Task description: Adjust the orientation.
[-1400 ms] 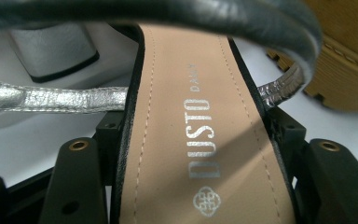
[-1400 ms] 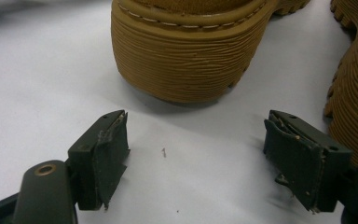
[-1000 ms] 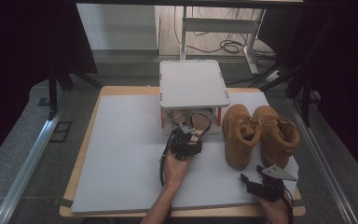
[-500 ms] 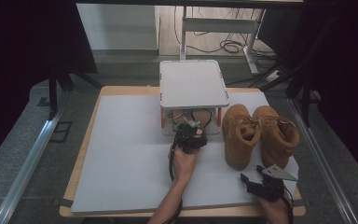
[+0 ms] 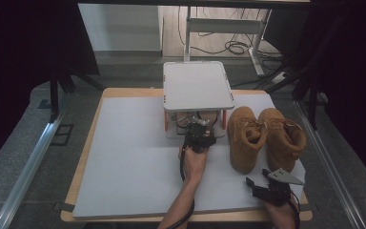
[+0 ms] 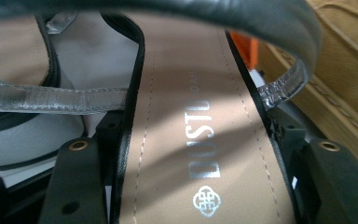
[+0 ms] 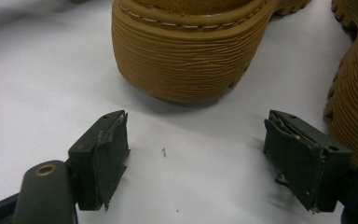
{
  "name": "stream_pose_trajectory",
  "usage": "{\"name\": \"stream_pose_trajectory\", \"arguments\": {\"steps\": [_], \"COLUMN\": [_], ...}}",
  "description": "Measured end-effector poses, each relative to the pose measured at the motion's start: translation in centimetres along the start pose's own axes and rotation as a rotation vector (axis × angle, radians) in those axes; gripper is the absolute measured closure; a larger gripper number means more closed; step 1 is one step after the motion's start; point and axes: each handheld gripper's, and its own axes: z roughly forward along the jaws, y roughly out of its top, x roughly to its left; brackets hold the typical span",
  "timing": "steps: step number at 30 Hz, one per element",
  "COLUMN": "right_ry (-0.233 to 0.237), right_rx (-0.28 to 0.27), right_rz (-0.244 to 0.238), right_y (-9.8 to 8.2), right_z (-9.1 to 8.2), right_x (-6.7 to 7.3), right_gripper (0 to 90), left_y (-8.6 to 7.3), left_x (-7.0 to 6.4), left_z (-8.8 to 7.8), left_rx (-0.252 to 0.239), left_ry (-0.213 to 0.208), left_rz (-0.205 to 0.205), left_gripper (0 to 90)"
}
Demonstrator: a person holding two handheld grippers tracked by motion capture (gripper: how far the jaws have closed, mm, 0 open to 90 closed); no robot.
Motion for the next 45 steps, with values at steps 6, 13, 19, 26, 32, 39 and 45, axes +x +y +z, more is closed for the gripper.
{"name": "stream_pose_trajectory", "arguments": {"steps": [6,13,19,26,32,39,45], "right_ry": [0.0,0.001,0.0,0.0,0.0,0.0,0.0], "right_rx": [-0.002,0.0,0.0,0.001,0.001,0.0,0.001], "right_rz": [0.001,0.0,0.0,-0.002,-0.003,-0.001,-0.003], "right_y": [0.0,0.0,0.0,0.0,0.0,0.0,0.0], "right_z": [0.0,0.0,0.0,0.0,0.0,0.0,0.0], "right_x": [0.0,0.0,0.0,0.0,0.0,0.0,0.0], "right_gripper": [21.6,21.6,21.6,21.6,21.6,21.6,21.6], "left_y": [0.2,0.6,0.8,1.0,0.9,0.7,0.4], "left_x": [0.1,0.1,0.1,0.0,-0.1,0.3,0.5], "left_z": [1.1,1.6,2.2,2.9,2.9,2.6,1.7], "left_rx": [0.021,0.022,0.029,0.027,0.03,0.019,0.011], "left_ry": [0.023,0.033,0.036,0.042,0.035,-0.013,-0.035], "left_rz": [-0.001,-0.007,-0.002,-0.001,0.013,0.009,0.017], "left_gripper": [39.1,39.1,39.0,38.9,38.4,33.4,28.5]}}
